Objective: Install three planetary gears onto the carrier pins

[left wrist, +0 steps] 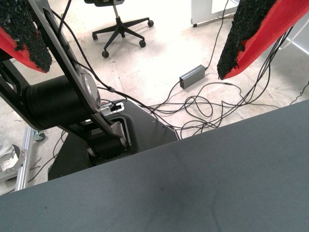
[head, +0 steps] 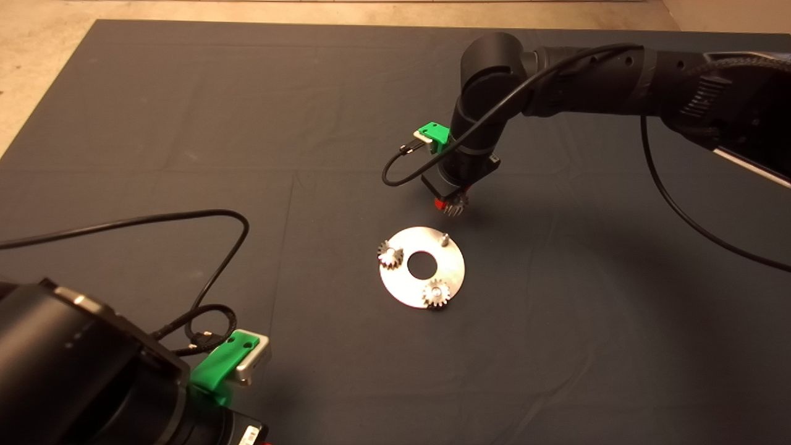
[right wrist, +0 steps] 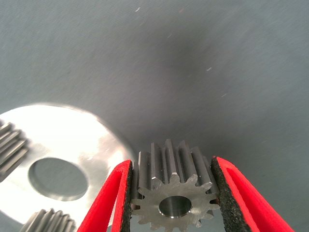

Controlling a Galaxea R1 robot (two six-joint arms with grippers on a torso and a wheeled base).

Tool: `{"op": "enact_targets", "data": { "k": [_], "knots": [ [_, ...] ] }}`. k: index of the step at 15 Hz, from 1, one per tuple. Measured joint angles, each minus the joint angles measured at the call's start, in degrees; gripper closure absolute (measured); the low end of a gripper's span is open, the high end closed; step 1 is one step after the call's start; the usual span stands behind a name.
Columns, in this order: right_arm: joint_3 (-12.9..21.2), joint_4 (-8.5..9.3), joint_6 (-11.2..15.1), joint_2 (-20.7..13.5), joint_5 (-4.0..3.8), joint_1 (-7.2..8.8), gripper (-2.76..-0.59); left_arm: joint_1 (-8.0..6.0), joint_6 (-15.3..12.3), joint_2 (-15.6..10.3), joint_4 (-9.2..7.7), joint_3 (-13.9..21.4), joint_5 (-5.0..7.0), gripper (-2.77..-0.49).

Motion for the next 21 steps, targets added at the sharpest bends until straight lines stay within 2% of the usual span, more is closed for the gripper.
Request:
{"op": "enact_targets", "data": {
  "k": [7,13,21],
  "knots": [
    [-0.4,3.42,0.0,0.05,-0.02,-0.02,-1.02,0.02,-0.02,0.02,0.0,0.0,0.0,-2.48],
    [0.89,4.28,-0.02,1.24,-0.05,-0.02,-1.02,0.3,-0.02,0.02,0.0,0.0,-0.02,-2.48],
    [1.39,4.28,-0.05,2.84,-0.05,-0.02,-1.02,0.3,-0.01,0.0,0.0,0.0,0.0,-2.48]
  ]
}}
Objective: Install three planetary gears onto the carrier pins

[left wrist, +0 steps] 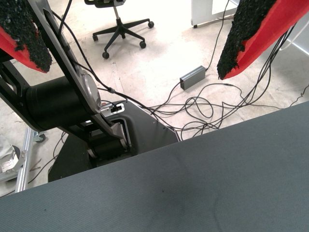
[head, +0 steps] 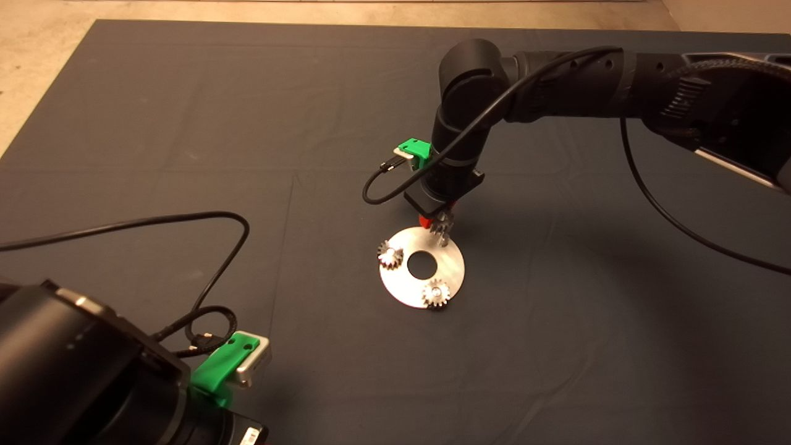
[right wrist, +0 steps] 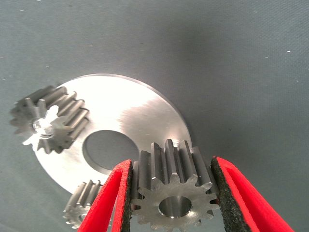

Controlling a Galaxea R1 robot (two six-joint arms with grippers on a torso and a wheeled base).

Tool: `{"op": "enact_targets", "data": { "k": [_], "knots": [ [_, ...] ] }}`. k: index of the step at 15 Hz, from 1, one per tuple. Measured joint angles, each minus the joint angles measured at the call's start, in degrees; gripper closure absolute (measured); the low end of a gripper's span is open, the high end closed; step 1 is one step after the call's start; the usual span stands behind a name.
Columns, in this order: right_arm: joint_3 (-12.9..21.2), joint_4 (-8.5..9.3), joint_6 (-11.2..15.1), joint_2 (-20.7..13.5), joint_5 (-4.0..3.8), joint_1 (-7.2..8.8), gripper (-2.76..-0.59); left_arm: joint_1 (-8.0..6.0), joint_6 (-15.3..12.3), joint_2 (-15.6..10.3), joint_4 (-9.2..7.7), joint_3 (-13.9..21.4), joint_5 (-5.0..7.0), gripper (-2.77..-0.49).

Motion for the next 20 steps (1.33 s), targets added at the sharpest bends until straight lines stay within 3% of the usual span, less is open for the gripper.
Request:
{"op": "enact_targets", "data": {
  "k": [7,13,20],
  "knots": [
    [0.51,0.0,-0.5,0.0,0.0,-0.16,-1.02,0.0,0.01,-0.02,0.0,0.0,0.0,-2.48],
    [0.68,0.0,-1.31,-1.0,0.02,-2.28,-1.02,0.0,0.04,-0.17,0.0,0.0,0.0,-2.48],
    [0.73,-0.22,-1.35,-2.24,0.05,-2.72,-1.02,0.0,0.06,-0.17,-0.02,0.0,0.0,-2.48]
  ]
}}
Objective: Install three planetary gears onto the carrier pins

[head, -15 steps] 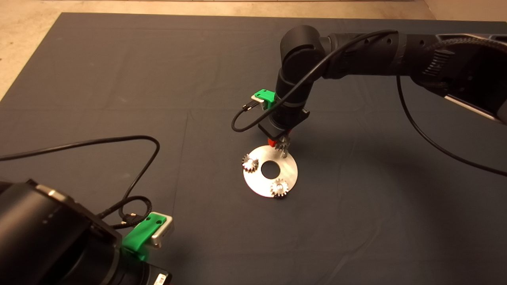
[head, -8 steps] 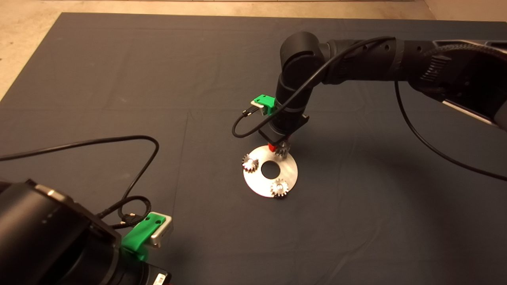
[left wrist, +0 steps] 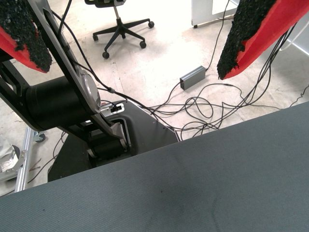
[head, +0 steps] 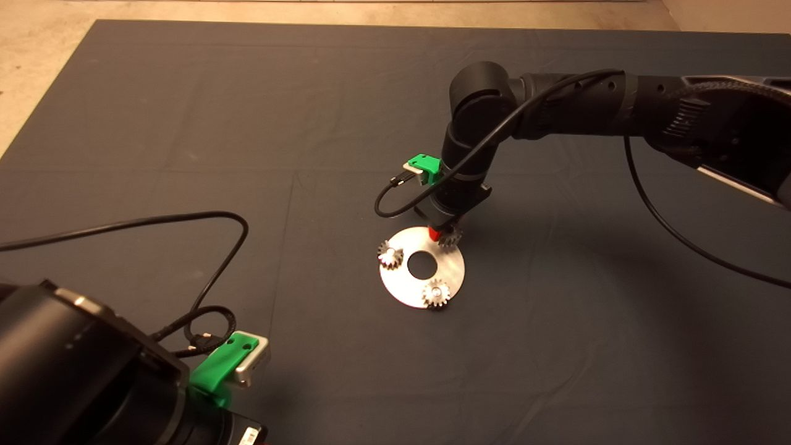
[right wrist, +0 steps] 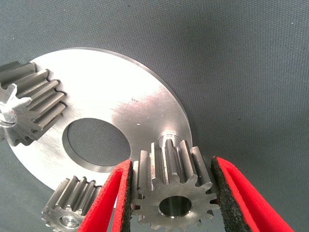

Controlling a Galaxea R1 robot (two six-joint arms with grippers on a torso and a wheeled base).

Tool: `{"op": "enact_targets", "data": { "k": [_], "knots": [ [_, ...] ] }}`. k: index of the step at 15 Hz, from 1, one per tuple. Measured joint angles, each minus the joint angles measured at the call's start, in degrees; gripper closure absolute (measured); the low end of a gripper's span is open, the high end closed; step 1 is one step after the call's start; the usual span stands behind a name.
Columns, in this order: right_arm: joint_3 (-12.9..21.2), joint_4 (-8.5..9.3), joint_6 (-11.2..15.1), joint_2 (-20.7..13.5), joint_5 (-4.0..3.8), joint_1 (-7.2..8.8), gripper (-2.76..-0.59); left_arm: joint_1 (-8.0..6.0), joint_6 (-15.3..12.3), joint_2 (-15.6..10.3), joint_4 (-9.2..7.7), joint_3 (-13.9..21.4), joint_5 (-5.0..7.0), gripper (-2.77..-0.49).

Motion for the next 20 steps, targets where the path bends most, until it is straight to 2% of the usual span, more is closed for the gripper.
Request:
{"op": "enact_targets", "data": {
  "k": [16,20],
  "knots": [
    [0.01,-0.45,0.0,0.06,0.0,-0.01,-1.03,0.0,-0.02,0.01,0.02,0.0,0.0,-2.48],
    [0.12,-0.48,0.0,0.2,-0.02,-0.01,-1.08,0.0,-0.02,0.17,-0.01,0.0,-0.02,-2.48]
  ]
}}
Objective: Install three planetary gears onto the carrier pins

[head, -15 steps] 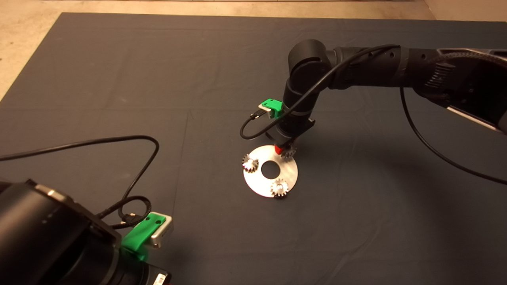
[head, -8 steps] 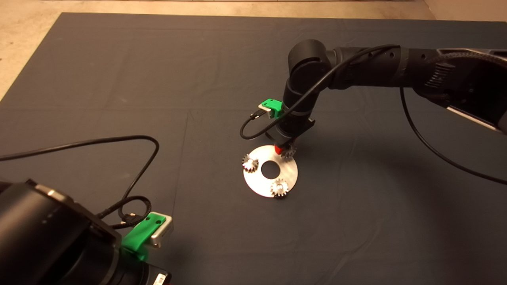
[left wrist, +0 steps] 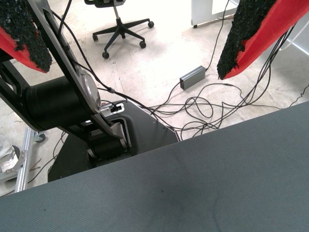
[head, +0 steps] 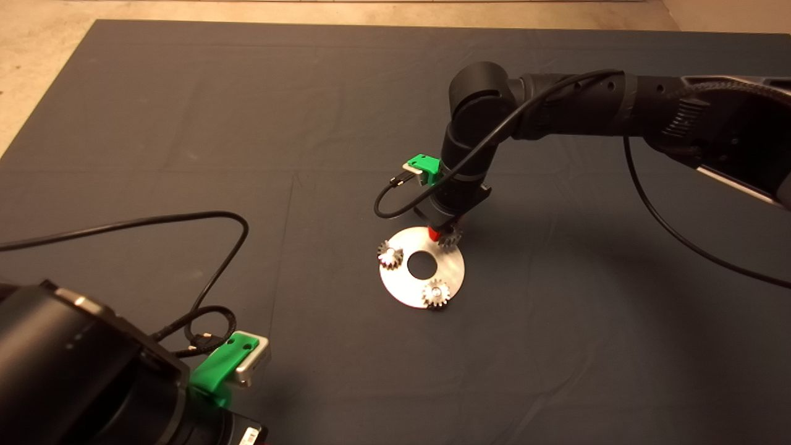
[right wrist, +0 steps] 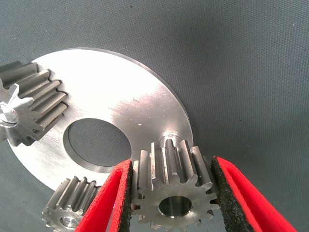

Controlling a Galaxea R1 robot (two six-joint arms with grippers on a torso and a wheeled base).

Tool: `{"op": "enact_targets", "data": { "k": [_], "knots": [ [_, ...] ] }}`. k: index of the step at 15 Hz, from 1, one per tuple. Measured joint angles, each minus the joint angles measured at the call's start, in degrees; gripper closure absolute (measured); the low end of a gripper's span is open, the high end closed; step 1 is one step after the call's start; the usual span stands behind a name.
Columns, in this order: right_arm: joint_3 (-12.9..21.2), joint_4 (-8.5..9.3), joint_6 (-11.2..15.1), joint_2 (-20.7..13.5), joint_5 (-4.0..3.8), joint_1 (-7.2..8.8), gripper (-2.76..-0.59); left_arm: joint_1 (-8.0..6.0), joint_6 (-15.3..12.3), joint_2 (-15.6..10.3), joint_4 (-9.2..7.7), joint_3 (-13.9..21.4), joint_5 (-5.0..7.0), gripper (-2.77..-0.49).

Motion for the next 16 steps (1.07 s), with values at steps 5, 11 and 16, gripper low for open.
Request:
{"op": "enact_targets", "data": {
  "k": [5,11,16],
  "knots": [
    [1.01,0.02,0.02,0.02,-0.02,0.01,-1.16,0.0,-0.01,0.0,0.02,0.0,0.02,-2.48],
    [1.95,0.02,0.02,0.02,-0.02,0.01,-1.41,0.0,0.0,0.0,0.02,0.0,0.02,-2.48],
    [2.26,0.02,0.02,-0.46,0.02,0.28,-1.58,0.0,0.01,0.0,0.02,0.0,0.02,-2.48]
  ]
}}
